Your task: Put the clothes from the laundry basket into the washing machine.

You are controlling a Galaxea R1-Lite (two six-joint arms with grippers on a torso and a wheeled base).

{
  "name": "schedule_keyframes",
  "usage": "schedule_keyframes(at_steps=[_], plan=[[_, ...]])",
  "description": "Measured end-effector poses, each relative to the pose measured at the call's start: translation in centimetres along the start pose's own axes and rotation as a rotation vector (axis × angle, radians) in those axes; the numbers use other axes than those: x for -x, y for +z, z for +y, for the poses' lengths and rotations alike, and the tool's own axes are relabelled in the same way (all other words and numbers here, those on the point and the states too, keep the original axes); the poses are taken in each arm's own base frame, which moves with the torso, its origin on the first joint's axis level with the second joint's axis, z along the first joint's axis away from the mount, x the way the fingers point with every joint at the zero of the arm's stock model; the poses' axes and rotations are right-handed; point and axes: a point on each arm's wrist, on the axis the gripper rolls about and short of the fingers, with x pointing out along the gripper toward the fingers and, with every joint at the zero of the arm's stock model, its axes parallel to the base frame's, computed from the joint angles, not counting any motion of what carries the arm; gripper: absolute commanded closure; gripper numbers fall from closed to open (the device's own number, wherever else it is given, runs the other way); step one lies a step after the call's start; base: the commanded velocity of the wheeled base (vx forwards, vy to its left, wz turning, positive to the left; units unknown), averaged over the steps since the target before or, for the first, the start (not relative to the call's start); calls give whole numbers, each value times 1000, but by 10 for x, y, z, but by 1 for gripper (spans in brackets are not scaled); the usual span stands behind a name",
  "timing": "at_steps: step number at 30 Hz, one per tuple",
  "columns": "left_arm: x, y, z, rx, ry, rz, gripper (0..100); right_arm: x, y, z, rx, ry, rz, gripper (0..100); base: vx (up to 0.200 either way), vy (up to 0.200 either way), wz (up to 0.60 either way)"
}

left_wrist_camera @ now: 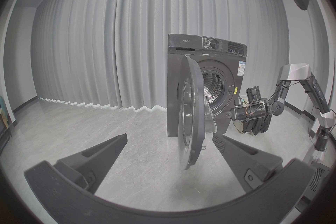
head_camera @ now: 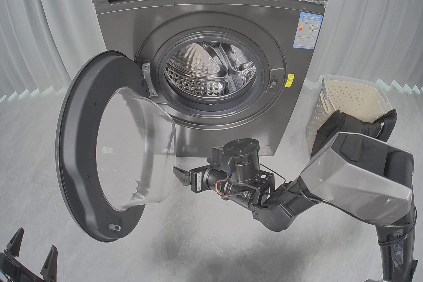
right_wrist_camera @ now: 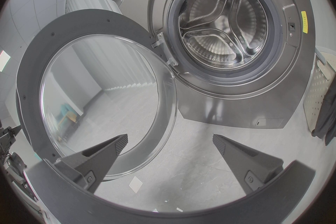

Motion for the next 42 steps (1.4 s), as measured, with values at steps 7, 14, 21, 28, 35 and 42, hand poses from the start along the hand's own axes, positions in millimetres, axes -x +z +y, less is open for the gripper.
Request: schedule_keyframes(at_steps=[7, 14, 21, 28, 35, 42], plan=[[0, 0, 0, 0, 0, 0, 0, -22, 1, 6, 1, 3, -12, 0, 0, 0, 0], [0, 0, 0, 0, 0, 0, 0, -42, 2, 22, 1, 20, -42, 0, 0, 0, 0], [0, 0, 0, 0, 1, 0, 0, -55, -1, 31, -8, 32, -71, 0, 0, 0, 0], [0, 0, 0, 0, 1, 0, 0, -52, -9, 21, -21, -2, -42, 0, 0, 0, 0], [0, 0, 0, -1, 2, 0, 0, -24, -5, 4, 14, -50, -5, 0, 0, 0, 0], [0, 0, 0, -1, 1, 0, 0, 33, 13, -25, 98, -88, -22, 0, 0, 0, 0]])
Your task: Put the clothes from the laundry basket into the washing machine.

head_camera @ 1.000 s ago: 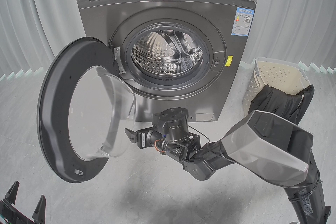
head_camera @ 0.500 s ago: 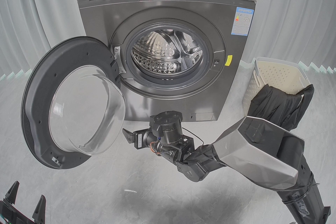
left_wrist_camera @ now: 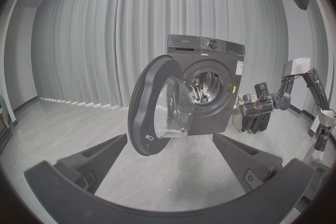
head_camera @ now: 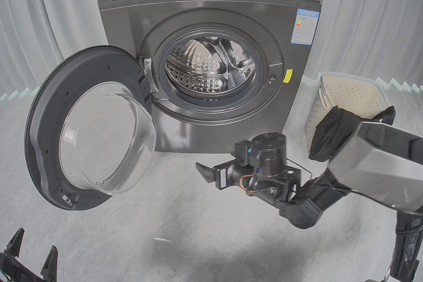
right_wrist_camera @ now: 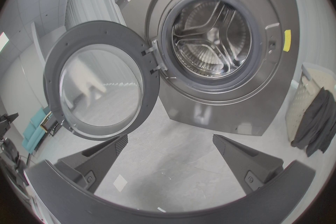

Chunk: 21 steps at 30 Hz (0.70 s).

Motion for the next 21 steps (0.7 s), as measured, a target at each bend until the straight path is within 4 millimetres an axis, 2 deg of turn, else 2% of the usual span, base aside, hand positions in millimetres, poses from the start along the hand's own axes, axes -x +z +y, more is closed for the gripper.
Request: schedule_keyframes(at_steps=[4, 7, 13, 17, 21], plan=[[0, 0, 0, 0, 0, 0, 0, 46, 13, -29, 36, -39, -28, 0, 0, 0, 0], [0, 0, 0, 0, 0, 1, 0, 78, 24, -43, 49, -59, -53, 0, 0, 0, 0], [0, 0, 0, 0, -1, 0, 0, 155, 51, -71, 65, -140, -154, 0, 0, 0, 0], [0, 0, 0, 0, -1, 0, 0, 209, 51, -88, 83, -229, -196, 0, 0, 0, 0], [0, 0, 0, 0, -1, 0, 0, 253, 47, -97, 93, -314, -241, 0, 0, 0, 0]])
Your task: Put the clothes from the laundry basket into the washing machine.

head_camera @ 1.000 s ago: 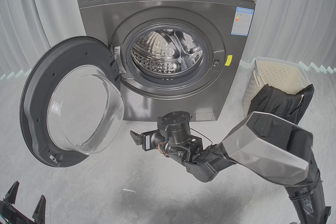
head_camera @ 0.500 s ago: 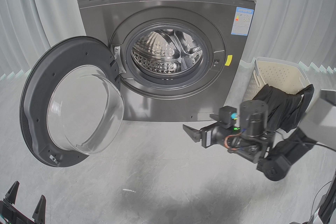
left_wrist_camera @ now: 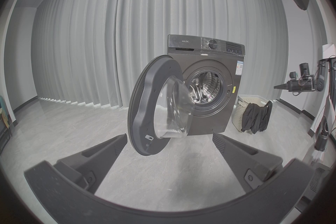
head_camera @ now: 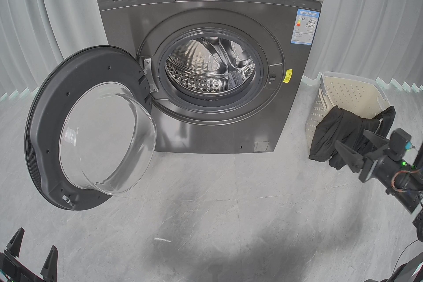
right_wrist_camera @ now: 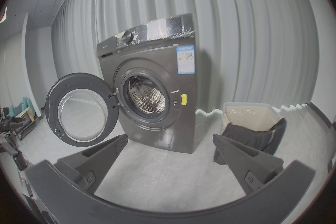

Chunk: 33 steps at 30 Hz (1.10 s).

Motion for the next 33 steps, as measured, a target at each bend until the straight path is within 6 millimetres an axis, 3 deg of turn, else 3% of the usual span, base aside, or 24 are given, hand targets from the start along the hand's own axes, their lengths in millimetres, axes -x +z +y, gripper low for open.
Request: schedule_keyframes(at_steps=[9, 18, 23, 33], plan=[[0, 0, 0, 1, 0, 0, 0, 71, -4, -17, 16, -121, -62, 0, 0, 0, 0], [0, 0, 0, 1, 0, 0, 0, 132, -30, -14, 16, -166, 77, 0, 0, 0, 0], [0, 0, 0, 1, 0, 0, 0, 164, -42, -10, 18, -186, 51, 0, 0, 0, 0], [0, 0, 0, -2, -1, 0, 0, 199, -63, -5, 2, -226, -64, 0, 0, 0, 0]])
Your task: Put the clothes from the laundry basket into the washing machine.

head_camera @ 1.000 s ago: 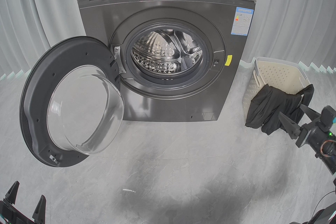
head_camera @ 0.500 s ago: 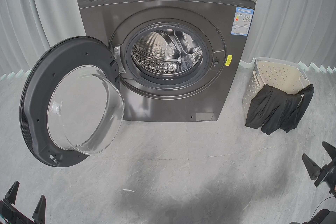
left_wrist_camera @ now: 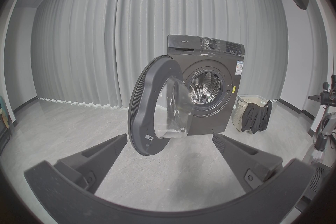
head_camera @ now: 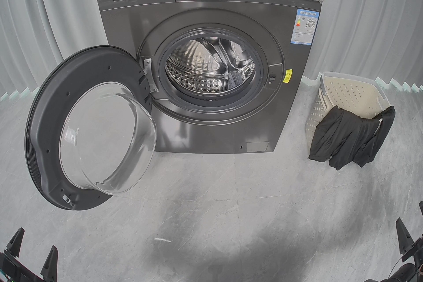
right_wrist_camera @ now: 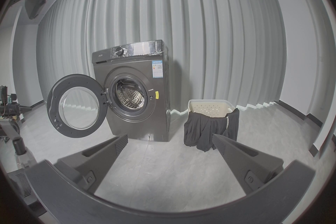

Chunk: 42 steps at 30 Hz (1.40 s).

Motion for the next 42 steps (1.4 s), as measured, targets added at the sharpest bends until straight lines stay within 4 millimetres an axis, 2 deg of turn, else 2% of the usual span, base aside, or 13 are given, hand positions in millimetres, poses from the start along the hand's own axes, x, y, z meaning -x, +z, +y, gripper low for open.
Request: schedule_keyframes(at_steps=[6, 15, 23, 42], plan=[[0, 0, 0, 0, -1, 0, 0, 5, 0, -2, -4, -76, -54, 0, 0, 0, 0], [0, 0, 0, 2, -1, 0, 0, 7, 0, 0, 3, -101, -73, 0, 0, 0, 0], [0, 0, 0, 2, 0, 0, 0, 11, -23, 2, 6, -79, 92, 0, 0, 0, 0], [0, 0, 0, 2, 1, 1, 0, 13, -24, 3, 8, -52, 74, 0, 0, -200, 0]])
